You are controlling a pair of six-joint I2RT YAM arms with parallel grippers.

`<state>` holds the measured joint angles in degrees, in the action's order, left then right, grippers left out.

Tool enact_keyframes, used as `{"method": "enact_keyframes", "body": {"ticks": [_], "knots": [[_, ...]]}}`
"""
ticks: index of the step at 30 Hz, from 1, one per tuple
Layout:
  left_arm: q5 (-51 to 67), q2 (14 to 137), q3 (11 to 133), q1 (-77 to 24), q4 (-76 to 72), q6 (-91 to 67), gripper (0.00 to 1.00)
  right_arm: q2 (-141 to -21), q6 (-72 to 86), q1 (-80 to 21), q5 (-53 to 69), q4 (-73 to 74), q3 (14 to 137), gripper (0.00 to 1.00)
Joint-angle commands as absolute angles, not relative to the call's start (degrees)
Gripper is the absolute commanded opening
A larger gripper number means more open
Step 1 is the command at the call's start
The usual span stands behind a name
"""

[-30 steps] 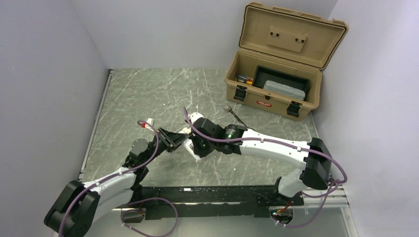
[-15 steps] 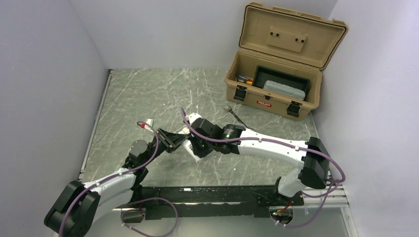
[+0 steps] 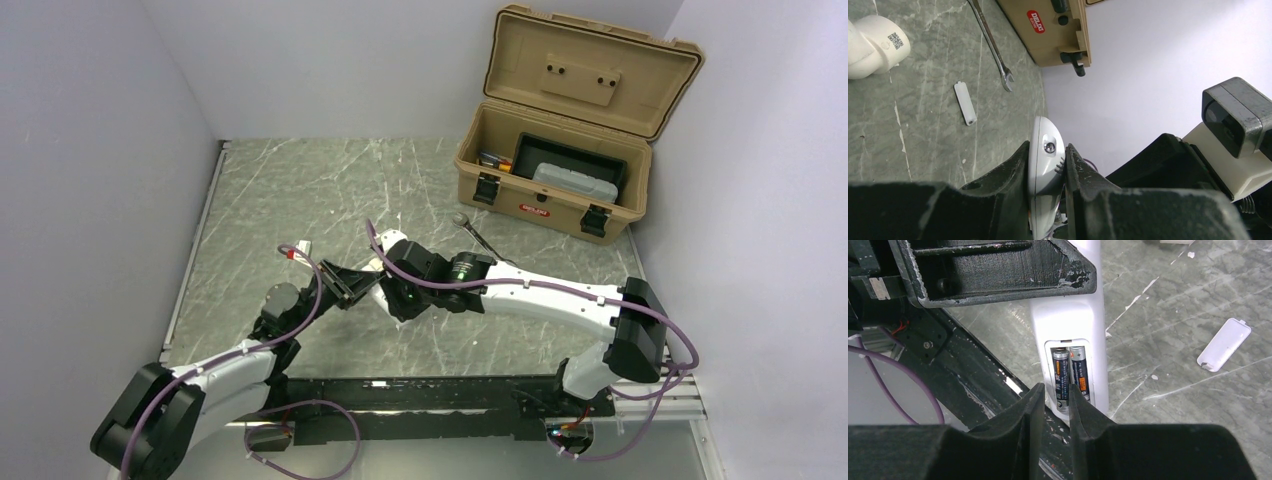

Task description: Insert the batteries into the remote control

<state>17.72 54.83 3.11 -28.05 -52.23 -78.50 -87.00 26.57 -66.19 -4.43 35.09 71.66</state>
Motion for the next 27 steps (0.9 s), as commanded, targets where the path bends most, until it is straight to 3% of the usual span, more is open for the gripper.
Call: {"method": "enact_keyframes", "body": {"ticks": [1,27], "knots": [[21.09,54.53,4.31,-28.65,-61.15,-81.04,0.0,-85.82,26.85,-66.31,-6.51,34.63,73.65,0.27],[22.11,57.47,4.53,-28.63,-61.88,-80.6,0.0,-82.1,26.98,-66.23,-8.24,35.44,73.81,0.32]]}}
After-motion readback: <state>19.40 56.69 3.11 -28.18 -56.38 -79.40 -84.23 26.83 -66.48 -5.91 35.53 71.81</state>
